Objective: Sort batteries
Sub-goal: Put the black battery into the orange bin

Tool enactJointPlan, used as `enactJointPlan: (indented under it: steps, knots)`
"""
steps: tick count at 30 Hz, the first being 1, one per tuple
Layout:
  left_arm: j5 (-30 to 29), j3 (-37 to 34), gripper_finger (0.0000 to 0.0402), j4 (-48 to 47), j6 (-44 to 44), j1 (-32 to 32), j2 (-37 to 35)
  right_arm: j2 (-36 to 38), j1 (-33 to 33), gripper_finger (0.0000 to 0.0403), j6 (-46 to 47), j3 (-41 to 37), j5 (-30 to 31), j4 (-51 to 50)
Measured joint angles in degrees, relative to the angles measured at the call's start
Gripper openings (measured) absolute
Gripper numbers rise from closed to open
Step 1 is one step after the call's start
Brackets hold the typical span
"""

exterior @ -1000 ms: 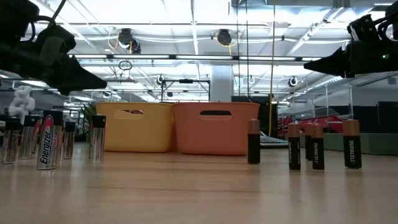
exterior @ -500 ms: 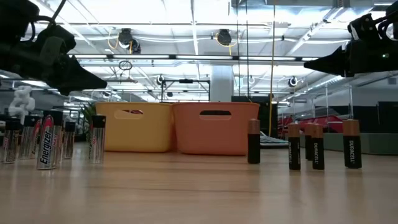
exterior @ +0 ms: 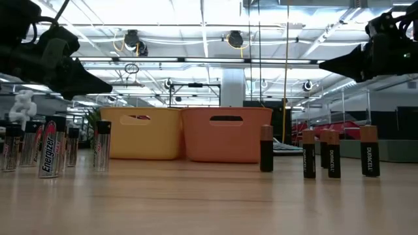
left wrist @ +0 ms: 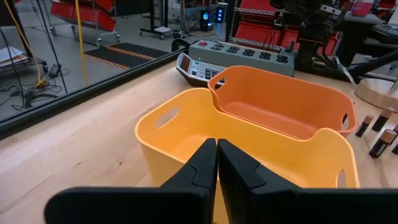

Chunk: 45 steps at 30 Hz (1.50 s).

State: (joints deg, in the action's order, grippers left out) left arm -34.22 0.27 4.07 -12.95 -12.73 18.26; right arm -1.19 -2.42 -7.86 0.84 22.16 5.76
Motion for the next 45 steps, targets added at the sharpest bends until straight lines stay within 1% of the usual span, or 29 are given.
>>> enactJointPlan:
  steps: [2, 6, 11, 17, 21, 24, 26, 28, 33, 38, 41, 43, 45]
  knots:
    - [-0.5, 0.0, 0.0024, 0.6, 0.0, 0.0, 0.0, 0.0, 0.0, 0.0, 2.3, 0.0, 0.4, 0.0]
    - [-3.7, 0.0, 0.0024, 3.8, -0.2, 0.0, 0.0, 0.0, -0.2, 0.0, 2.8, 0.0, 0.3, 0.2]
    - [-3.3, 0.0, 0.0024, 7.8, -0.1, 0.0, 0.0, 0.0, -0.1, 0.0, 5.0, 0.0, 0.3, 0.2]
    - [-4.5, 0.0, 0.0024, 9.0, 0.3, 0.0, 0.0, 0.0, -0.1, 0.0, 17.5, 0.0, 0.0, -0.1]
    - [-4.3, 0.0, 0.0024, 8.7, 0.1, 0.0, 0.0, 0.0, -0.1, 0.0, 21.9, 0.0, 0.0, -0.4]
    - [-2.9, 0.0, 0.0024, 8.8, -0.1, 0.0, 0.0, 0.0, -0.1, 0.0, 26.2, 0.0, 0.0, 0.3]
    - [-4.1, 0.0, 0.0024, 8.8, -0.1, 0.0, 0.0, 0.0, -0.1, 0.0, 28.4, 0.0, 0.1, 0.1]
    - [-6.8, 0.0, 0.0024, 9.3, -0.2, 0.0, 0.0, 0.0, -0.1, 0.0, 29.1, 0.0, 0.4, 0.2]
    - [-6.9, 0.0, 0.0024, 11.6, 3.1, 0.0, 0.0, 0.0, -0.2, 0.0, 30.5, 0.0, 3.3, 0.4]
    - [-6.8, 0.0, 0.0024, 12.4, 2.6, 0.0, 0.0, 0.0, -0.2, 0.0, 31.0, 0.0, 3.2, -0.2]
    - [-6.7, 0.0, 0.0024, 12.3, 0.3, 0.0, 0.0, 0.0, -0.2, 0.0, 30.2, 0.0, 3.2, -0.4]
    - [-5.7, 0.0, 0.0024, 12.1, -1.0, 0.0, 0.0, 0.0, -0.2, 0.0, 29.3, 0.0, 1.9, -0.6]
    - [-6.3, 0.0, 0.0024, 12.1, -0.5, 0.0, 0.1, -0.1, -0.2, 0.0, 27.4, 0.0, -2.0, -0.9]
